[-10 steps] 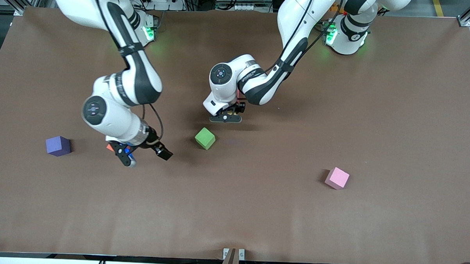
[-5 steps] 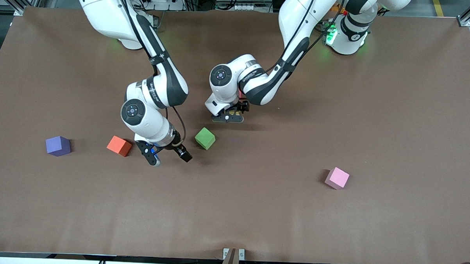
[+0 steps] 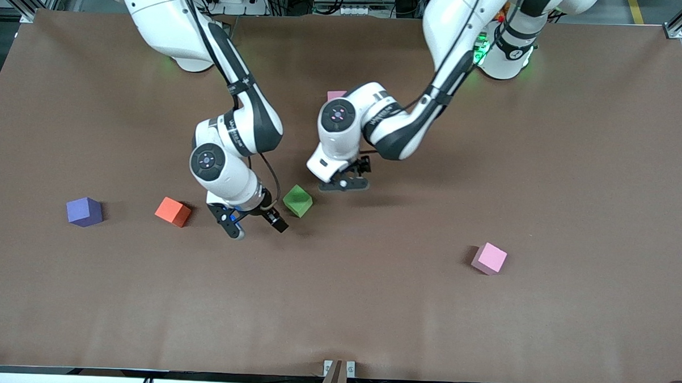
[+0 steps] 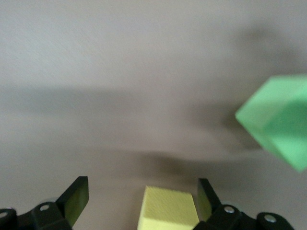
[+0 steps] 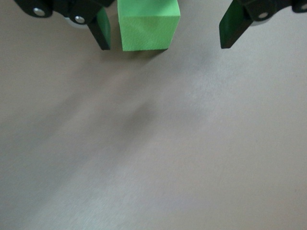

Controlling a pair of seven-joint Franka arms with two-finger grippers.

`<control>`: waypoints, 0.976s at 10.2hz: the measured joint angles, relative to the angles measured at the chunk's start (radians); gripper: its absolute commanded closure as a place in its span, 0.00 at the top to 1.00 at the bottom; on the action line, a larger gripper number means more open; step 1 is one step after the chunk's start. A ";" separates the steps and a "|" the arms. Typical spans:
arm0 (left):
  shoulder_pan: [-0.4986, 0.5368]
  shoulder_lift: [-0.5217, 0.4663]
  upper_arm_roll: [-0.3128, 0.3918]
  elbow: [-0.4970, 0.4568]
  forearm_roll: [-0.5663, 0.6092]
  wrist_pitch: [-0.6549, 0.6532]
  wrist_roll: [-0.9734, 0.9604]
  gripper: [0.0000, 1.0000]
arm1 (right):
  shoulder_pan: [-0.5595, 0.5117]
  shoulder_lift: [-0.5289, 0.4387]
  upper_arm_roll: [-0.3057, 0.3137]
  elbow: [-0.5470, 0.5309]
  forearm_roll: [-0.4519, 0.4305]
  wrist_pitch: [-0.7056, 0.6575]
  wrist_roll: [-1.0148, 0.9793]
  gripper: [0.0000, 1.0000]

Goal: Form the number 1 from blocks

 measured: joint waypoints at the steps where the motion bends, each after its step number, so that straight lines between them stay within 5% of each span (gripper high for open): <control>1: 0.032 -0.010 0.001 0.000 0.001 -0.001 0.001 1.00 | 0.016 0.010 0.000 0.000 0.000 0.006 0.000 1.00; 9: 0.233 -0.035 0.006 -0.016 0.131 -0.004 0.009 1.00 | 0.081 0.060 0.000 -0.003 -0.001 0.001 -0.021 1.00; 10: 0.247 -0.035 0.006 -0.017 0.136 -0.004 0.009 1.00 | 0.082 0.062 0.000 -0.005 -0.001 -0.001 -0.026 0.83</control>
